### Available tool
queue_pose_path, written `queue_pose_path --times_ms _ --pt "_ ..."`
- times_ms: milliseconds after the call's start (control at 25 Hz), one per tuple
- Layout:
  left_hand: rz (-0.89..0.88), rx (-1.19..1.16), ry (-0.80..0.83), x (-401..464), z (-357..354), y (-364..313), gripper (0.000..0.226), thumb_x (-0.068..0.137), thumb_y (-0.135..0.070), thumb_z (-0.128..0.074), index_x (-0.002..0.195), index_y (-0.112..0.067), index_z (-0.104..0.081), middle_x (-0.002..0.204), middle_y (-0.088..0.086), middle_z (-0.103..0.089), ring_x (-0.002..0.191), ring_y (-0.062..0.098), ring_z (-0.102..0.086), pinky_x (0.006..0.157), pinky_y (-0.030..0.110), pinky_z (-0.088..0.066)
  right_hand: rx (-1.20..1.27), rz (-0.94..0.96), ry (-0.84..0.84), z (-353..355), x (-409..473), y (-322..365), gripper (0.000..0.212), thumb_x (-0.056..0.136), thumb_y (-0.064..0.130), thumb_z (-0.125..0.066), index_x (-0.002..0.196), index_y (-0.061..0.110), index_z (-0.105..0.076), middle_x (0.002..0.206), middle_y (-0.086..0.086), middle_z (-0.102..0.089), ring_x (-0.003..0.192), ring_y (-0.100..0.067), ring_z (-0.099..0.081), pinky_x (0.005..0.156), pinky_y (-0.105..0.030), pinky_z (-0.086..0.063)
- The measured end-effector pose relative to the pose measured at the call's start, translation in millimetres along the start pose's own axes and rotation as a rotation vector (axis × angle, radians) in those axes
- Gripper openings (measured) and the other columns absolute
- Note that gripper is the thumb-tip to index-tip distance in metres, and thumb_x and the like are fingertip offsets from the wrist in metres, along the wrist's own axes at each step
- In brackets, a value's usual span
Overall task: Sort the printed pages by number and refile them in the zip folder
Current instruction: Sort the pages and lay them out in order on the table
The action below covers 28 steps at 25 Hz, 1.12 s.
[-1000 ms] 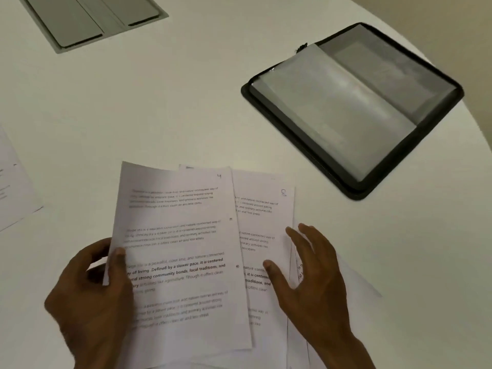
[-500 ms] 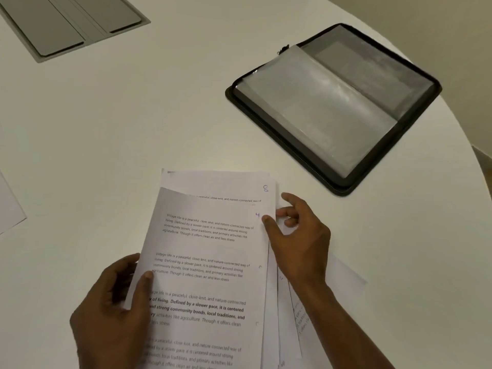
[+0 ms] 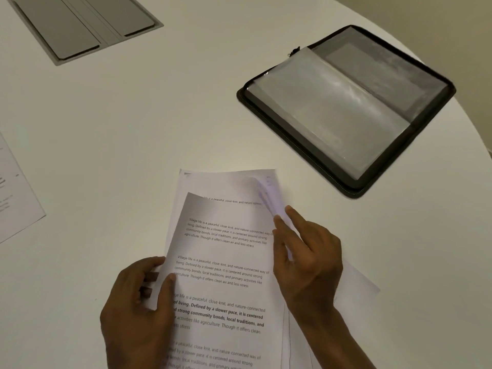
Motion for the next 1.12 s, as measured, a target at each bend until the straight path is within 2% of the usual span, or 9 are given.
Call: queue_pose_path --times_ms 240,360,440,560,680,840,920,1040,1120 --pt "-0.028 -0.006 -0.002 1.5 -1.5 -2.8 0.031 0.082 -0.013 -0.077 0.095 -0.038 -0.064 0.096 -0.007 -0.068 0.082 0.007 -0.061 0.072 0.013 -0.046 0.139 -0.071 0.062 -0.6 0.3 -13.5 0.023 0.087 0.025 -0.077 0.106 0.014 -0.075 0.117 -0.002 -0.073 0.097 -0.02 -0.073 0.086 -0.033 -0.058" --pt "-0.023 -0.039 -0.007 1.8 -1.4 -6.2 0.019 0.079 -0.028 -0.07 0.093 -0.04 -0.063 0.099 -0.01 -0.068 0.085 0.008 -0.062 0.073 0.02 -0.048 0.46 -0.34 0.26 -12.8 -1.7 -15.7 0.039 0.087 0.037 -0.075 0.119 0.047 -0.053 0.117 0.03 -0.064 0.097 0.001 -0.069 0.078 -0.019 -0.059" --pt "-0.034 -0.024 0.013 0.8 -3.5 -8.5 0.019 0.077 -0.031 -0.066 0.093 -0.041 -0.062 0.102 -0.011 -0.067 0.088 0.011 -0.062 0.076 0.028 -0.049 0.592 -0.456 0.357 -19.8 -7.1 -18.4 0.056 0.085 0.037 -0.077 0.126 0.052 -0.043 0.112 0.043 -0.057 0.1 0.01 -0.064 0.072 -0.008 -0.054" --pt "-0.059 0.08 0.044 0.9 -6.9 -11.4 0.026 0.075 -0.037 -0.066 0.102 -0.039 -0.063 0.11 -0.013 -0.065 0.094 0.017 -0.059 0.079 0.04 -0.052 0.595 -0.423 0.395 -18.7 -7.7 -17.4 0.07 0.087 0.034 -0.075 0.14 0.053 -0.034 0.108 0.042 -0.059 0.098 0.013 -0.064 0.07 -0.005 -0.051" --pt "-0.08 0.196 0.114 1.8 -13.7 -10.3 0.058 0.074 -0.046 -0.068 0.13 -0.037 -0.057 0.124 -0.015 -0.06 0.111 0.017 -0.053 0.086 0.041 -0.05 0.593 -0.381 0.446 -20.2 -3.9 -14.5 0.084 0.091 0.036 -0.071 0.15 0.056 -0.014 0.114 0.03 -0.064 0.093 0.005 -0.069 0.075 -0.008 -0.053" --pt "-0.158 0.279 0.194 -1.4 -21.2 -14.7 0.071 0.078 -0.057 -0.059 0.144 -0.039 -0.046 0.144 -0.02 -0.047 0.126 0.016 -0.042 0.09 0.038 -0.045 0.432 -0.224 0.391 -17.2 2.9 -18.3 0.04 0.091 0.043 -0.065 0.128 0.048 -0.051 0.111 0.022 -0.067 0.091 -0.002 -0.067 0.08 -0.027 -0.062" --pt "-0.222 0.337 0.239 -6.7 -25.8 -17.4 0.077 0.076 -0.064 -0.056 0.147 -0.039 -0.042 0.153 -0.018 -0.039 0.13 0.018 -0.039 0.095 0.043 -0.043 0.437 -0.212 0.453 -23.5 1.2 -19.9 0.033 0.09 0.044 -0.063 0.122 0.045 -0.056 0.108 0.019 -0.067 0.091 -0.002 -0.065 0.079 -0.027 -0.06" --pt "-0.322 0.446 0.321 -19.7 -35.4 -16.0 0.082 0.073 -0.071 -0.056 0.146 -0.036 -0.045 0.158 -0.015 -0.032 0.138 0.022 -0.036 0.101 0.044 -0.031 0.364 -0.109 0.497 -23.2 5.9 -17.4 0.026 0.093 0.052 -0.059 0.115 0.039 -0.062 0.106 0.022 -0.064 0.093 0.002 -0.058 0.078 -0.017 -0.051" --pt "-0.342 0.475 0.336 -23.3 -36.3 -12.1 0.08 0.071 -0.072 -0.057 0.142 -0.035 -0.051 0.159 -0.014 -0.031 0.14 0.024 -0.036 0.101 0.042 -0.028 0.355 -0.119 0.429 -19.3 20.1 -27.2 0.027 0.098 0.047 -0.056 0.107 0.026 -0.068 0.104 0.014 -0.068 0.094 -0.001 -0.059 0.079 -0.025 -0.053"
Point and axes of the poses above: each hand's wrist, its own x-axis towards the middle knuckle, its own z-axis out of the back of the hand, y = z × x, the point moved 8 cm from there along x, towards the middle knuckle
